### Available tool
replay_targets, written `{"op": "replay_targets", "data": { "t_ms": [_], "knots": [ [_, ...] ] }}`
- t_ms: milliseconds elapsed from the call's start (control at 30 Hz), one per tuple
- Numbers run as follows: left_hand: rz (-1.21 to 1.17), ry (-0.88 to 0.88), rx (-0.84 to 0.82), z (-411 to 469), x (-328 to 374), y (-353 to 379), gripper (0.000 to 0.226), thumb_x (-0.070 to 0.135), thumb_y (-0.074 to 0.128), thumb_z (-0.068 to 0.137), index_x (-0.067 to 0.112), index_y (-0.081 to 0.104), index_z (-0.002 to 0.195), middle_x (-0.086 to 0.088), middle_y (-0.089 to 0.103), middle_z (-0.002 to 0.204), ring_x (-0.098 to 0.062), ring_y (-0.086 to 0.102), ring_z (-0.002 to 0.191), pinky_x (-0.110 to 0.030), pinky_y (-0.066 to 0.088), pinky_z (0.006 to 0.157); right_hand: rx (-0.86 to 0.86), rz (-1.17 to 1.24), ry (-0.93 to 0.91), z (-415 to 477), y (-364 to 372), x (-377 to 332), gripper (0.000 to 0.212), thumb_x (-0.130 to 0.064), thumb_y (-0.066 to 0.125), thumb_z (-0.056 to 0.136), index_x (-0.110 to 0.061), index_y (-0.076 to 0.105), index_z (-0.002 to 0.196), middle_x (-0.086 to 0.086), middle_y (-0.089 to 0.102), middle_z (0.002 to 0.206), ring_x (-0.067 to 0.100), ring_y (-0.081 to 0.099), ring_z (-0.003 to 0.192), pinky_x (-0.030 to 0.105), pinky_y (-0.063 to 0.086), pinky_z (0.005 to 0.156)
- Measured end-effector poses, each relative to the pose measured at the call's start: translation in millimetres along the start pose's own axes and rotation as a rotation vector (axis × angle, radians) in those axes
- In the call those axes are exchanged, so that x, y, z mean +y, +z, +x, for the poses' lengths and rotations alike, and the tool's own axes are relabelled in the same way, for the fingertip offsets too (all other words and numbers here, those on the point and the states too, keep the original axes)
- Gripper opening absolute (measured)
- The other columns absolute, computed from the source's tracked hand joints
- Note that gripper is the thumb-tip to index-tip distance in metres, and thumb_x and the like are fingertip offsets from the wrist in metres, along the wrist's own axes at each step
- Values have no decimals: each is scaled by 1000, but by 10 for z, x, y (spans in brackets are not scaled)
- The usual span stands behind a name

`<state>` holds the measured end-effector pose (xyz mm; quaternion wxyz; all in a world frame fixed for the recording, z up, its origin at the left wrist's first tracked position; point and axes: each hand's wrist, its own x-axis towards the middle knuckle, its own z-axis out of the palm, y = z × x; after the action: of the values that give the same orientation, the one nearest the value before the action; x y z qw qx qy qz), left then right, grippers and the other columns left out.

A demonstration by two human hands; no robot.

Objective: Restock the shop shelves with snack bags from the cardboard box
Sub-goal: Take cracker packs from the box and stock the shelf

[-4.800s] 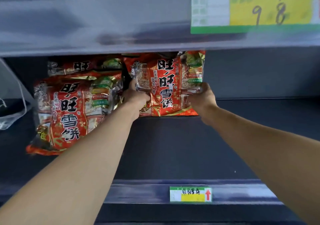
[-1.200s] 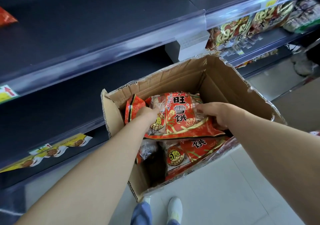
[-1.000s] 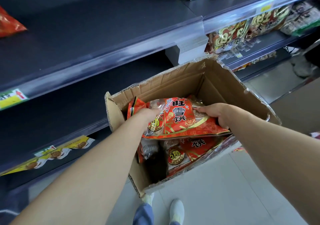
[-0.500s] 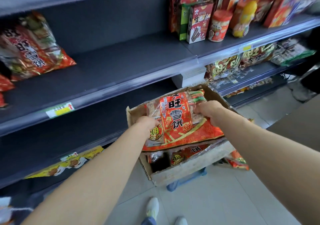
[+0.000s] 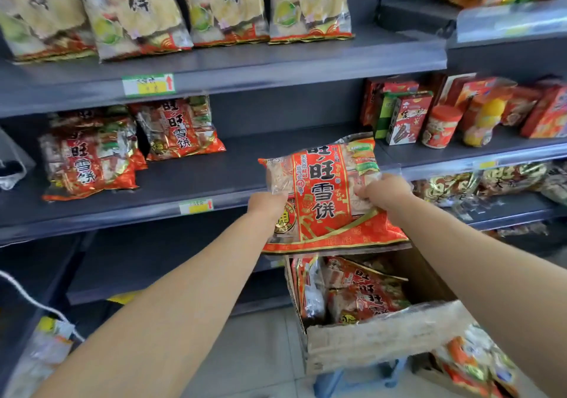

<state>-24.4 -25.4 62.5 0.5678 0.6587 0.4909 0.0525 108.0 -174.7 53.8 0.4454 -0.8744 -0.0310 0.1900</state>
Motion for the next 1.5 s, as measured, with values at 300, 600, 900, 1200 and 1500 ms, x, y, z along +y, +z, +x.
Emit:
{"op": "replay_targets", "data": {
  "t_ms": [300,600,900,1200,1500],
  "knots": [
    [123,63,209,677,-161,-1125,38,24,46,97,0,56,126,-19,57,128,-33,55,116,-40,44,99,-147,-80,-142,-128,993,-790,38,-39,69,82,-16,58,109,5,68,101,25,67,92,45,55,85],
    [74,101,389,1472,-206,-1968,36,25,41,99,17,56,131,-12,55,131,-30,55,109,-38,48,93,-281,-24,-216,123,2012,-1349,26,-24,66,87,-14,61,111,5,69,105,22,67,93,42,56,85],
    [-282,152,428,2319,-125,-2336,40,18,43,101,20,45,141,2,44,146,-19,64,90,-23,49,77,-215,67,-277,584,2770,-1830,38,-20,66,87,-12,57,123,3,64,112,22,62,89,32,52,73],
    [-353,201,421,3052,-16,-2550,42,14,49,98,17,47,140,3,43,147,-18,49,128,-34,43,106,-189,129,-211,997,3335,-2081,20,-8,57,90,-13,56,110,-2,51,84,10,39,57,21,35,50],
    [-301,215,374,3572,-66,-2569,40,7,52,94,18,54,133,5,58,132,-13,55,118,-23,42,98,-175,135,-156,1319,3691,-2126,48,-1,48,88,-22,54,131,-4,64,108,3,47,57,9,32,32]
  ]
}}
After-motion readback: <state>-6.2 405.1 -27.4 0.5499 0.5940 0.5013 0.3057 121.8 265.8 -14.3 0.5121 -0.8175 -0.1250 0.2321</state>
